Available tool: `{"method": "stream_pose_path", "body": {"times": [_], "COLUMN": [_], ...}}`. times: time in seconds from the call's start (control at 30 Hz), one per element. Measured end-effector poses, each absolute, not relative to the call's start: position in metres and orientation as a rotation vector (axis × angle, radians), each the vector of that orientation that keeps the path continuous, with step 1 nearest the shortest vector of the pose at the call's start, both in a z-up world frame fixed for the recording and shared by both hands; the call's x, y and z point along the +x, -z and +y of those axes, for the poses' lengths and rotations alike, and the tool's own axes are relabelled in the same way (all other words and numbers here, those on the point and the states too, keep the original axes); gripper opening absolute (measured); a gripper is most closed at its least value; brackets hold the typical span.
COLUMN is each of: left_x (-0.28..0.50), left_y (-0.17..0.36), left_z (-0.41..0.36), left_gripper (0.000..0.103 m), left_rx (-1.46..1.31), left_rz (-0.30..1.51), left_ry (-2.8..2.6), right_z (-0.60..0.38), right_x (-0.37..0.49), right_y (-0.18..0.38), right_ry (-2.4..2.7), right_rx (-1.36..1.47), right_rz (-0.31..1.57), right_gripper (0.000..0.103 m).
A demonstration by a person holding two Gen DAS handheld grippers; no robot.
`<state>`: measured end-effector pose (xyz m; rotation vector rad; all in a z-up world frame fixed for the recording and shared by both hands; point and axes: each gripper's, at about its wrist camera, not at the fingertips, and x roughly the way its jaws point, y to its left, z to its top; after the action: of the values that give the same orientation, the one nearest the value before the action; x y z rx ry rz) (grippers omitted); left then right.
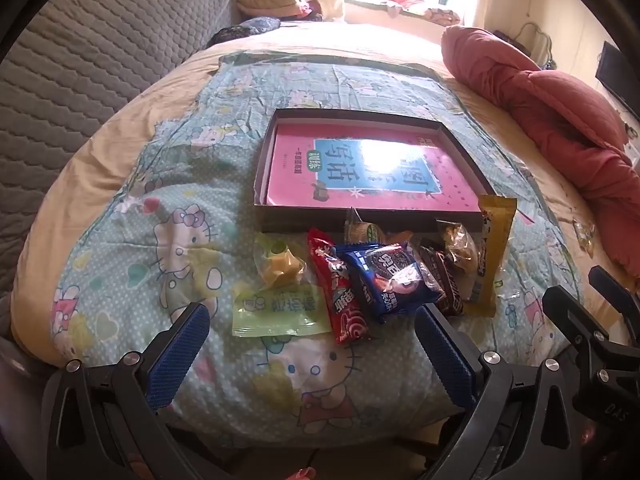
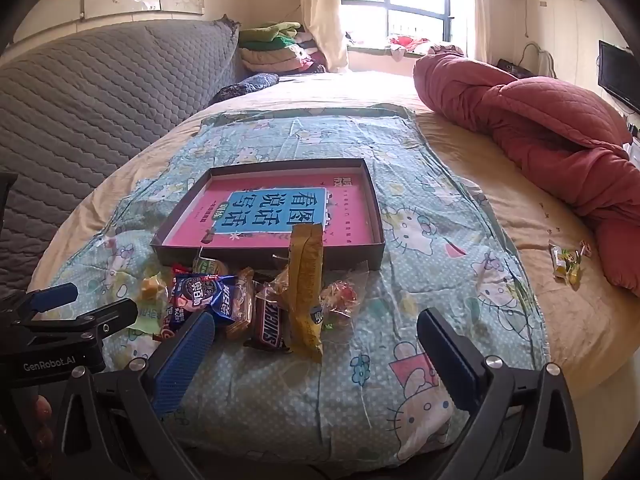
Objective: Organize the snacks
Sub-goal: 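Move left gripper toward green pastry packet while right gripper approaches gold snack bar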
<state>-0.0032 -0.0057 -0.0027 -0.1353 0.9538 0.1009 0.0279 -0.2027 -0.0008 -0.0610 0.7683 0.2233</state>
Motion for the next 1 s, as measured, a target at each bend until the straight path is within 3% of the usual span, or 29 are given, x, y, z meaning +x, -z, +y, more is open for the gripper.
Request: {"method": "stream_pose_path", "body": {"times": [1.0], "left_x": [-0.0003], "left_y": [0.0087], "left_z": [0.0002], "left_gripper": [0.102], "left_rx": [-0.155], "left_rz": [0.968], "left_ry": [-0.107], "right_z": [-0.1995], "right_x": [0.0315], "right_y": [0.0047], "right_ry": [-0.266], "right_rx": [-0.046], "right_rz": [0.772], "right_gripper": [0.102]}}
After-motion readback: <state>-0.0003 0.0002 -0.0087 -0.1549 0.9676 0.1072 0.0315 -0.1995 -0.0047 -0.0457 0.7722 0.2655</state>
